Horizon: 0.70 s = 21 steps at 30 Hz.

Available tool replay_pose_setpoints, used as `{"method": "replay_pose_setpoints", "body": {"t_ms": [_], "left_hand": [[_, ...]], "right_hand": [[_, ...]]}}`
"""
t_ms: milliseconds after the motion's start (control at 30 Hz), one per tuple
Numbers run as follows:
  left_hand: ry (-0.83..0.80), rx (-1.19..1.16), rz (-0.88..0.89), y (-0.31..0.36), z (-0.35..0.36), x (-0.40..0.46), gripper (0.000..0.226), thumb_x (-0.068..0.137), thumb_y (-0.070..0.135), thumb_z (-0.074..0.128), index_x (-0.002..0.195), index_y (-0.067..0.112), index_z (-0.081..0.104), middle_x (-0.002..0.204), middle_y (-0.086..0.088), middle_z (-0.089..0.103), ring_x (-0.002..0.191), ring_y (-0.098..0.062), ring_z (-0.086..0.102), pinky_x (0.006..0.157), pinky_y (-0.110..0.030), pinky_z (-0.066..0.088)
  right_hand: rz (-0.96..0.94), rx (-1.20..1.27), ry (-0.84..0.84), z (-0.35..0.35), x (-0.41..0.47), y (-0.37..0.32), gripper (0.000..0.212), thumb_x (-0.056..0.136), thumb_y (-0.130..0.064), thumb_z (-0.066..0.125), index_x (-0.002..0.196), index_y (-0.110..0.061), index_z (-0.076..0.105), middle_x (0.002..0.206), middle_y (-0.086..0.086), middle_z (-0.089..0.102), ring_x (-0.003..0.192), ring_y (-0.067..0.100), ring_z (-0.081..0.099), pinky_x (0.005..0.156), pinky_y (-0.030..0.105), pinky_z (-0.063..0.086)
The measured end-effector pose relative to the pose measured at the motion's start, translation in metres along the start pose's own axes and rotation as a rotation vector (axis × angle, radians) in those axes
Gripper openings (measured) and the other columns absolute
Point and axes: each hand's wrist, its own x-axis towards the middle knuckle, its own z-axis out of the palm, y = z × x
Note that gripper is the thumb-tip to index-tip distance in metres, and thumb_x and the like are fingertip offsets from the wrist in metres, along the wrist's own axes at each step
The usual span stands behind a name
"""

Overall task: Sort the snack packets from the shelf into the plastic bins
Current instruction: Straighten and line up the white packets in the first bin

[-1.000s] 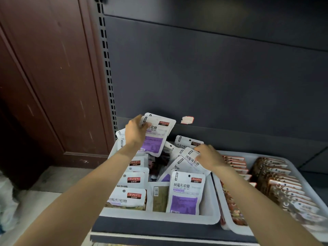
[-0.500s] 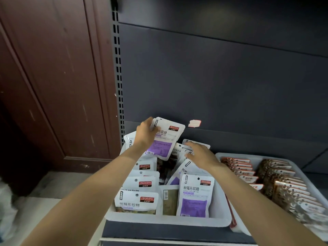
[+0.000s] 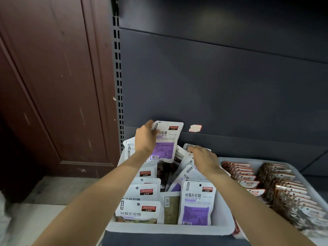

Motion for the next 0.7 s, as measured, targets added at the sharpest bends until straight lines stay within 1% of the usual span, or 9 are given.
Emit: {"method": "replay_pose_setpoints", "body": {"t_ms": [67,100,133,200,300,367,433,567,700], "left_hand": [[0.026,-0.007,-0.036,-0.002,0.002,0.0,0.017,0.091,0.003,0.053,0.078,0.012,0.047,0.072,-0.007,0.061,0.063,-0.024,0.053,0.053,-0.028,0.039],[0.033,-0.007,-0.051,-0.003,0.003,0.0,0.018,0.091,0.002,0.053,0.078,0.013,0.046,0.071,-0.007,0.06,0.061,-0.024,0.052,0.051,-0.029,0.039],[0.038,-0.007,-0.062,-0.003,0.003,0.0,0.019,0.091,0.002,0.053,0.077,0.012,0.045,0.069,-0.006,0.058,0.058,-0.022,0.049,0.048,-0.028,0.036],[0.036,-0.01,-0.065,-0.004,0.003,0.001,0.02,0.091,0.001,0.052,0.077,0.012,0.044,0.065,-0.002,0.053,0.053,-0.015,0.043,0.044,-0.022,0.03],[0.031,-0.008,-0.057,-0.004,0.004,0.002,0.018,0.091,0.001,0.052,0.077,0.011,0.045,0.065,-0.001,0.053,0.053,-0.014,0.044,0.044,-0.021,0.029],[0.036,-0.007,-0.054,-0.005,0.005,0.002,0.017,0.09,0.0,0.052,0.078,0.011,0.046,0.07,-0.003,0.056,0.059,-0.019,0.049,0.045,-0.021,0.031],[0.058,-0.005,-0.066,-0.005,0.006,0.003,0.018,0.09,-0.001,0.05,0.077,0.01,0.045,0.071,-0.004,0.057,0.061,-0.022,0.049,0.045,-0.022,0.031],[0.112,0.005,-0.098,-0.006,0.006,0.004,0.022,0.088,-0.003,0.049,0.075,0.011,0.038,0.059,-0.003,0.046,0.052,-0.021,0.037,0.042,-0.027,0.024],[0.144,0.035,-0.09,-0.008,0.009,0.002,0.019,0.089,-0.004,0.046,0.076,0.009,0.042,0.064,-0.008,0.052,0.057,-0.027,0.043,0.045,-0.029,0.026]], "right_hand": [[-0.029,0.044,-0.05,0.002,0.001,0.002,0.04,0.08,0.012,0.041,0.103,-0.02,0.05,0.11,0.003,0.06,0.096,0.027,0.057,0.064,0.031,0.036],[-0.038,0.07,-0.068,0.005,0.001,0.002,0.038,0.081,0.011,0.041,0.103,-0.02,0.05,0.11,0.003,0.062,0.095,0.027,0.057,0.063,0.031,0.037],[-0.043,0.108,-0.081,0.007,0.002,0.002,0.038,0.083,0.009,0.041,0.108,-0.02,0.049,0.112,0.003,0.062,0.096,0.026,0.057,0.065,0.033,0.04],[-0.057,0.199,-0.089,0.01,0.006,0.0,0.042,0.089,0.001,0.044,0.123,-0.024,0.044,0.121,0.0,0.061,0.105,0.025,0.058,0.076,0.036,0.047],[-0.048,0.256,-0.054,0.01,0.011,-0.008,0.049,0.097,-0.014,0.047,0.142,-0.031,0.037,0.132,-0.004,0.057,0.119,0.02,0.054,0.088,0.035,0.045],[-0.032,0.211,-0.003,0.011,0.013,-0.011,0.044,0.098,-0.01,0.045,0.137,-0.03,0.047,0.131,-0.002,0.058,0.12,0.02,0.054,0.084,0.031,0.042],[-0.033,0.147,-0.014,0.012,0.011,-0.009,0.044,0.096,-0.002,0.043,0.131,-0.028,0.055,0.127,-0.001,0.06,0.117,0.02,0.054,0.077,0.028,0.038],[-0.154,0.097,-0.103,0.011,0.006,-0.002,0.046,0.094,0.001,0.04,0.122,-0.027,0.064,0.117,-0.001,0.061,0.111,0.021,0.056,0.08,0.028,0.04],[-0.217,0.043,-0.128,0.011,0.006,-0.003,0.048,0.091,0.005,0.041,0.116,-0.026,0.067,0.112,-0.001,0.06,0.107,0.022,0.054,0.079,0.028,0.038]]}}
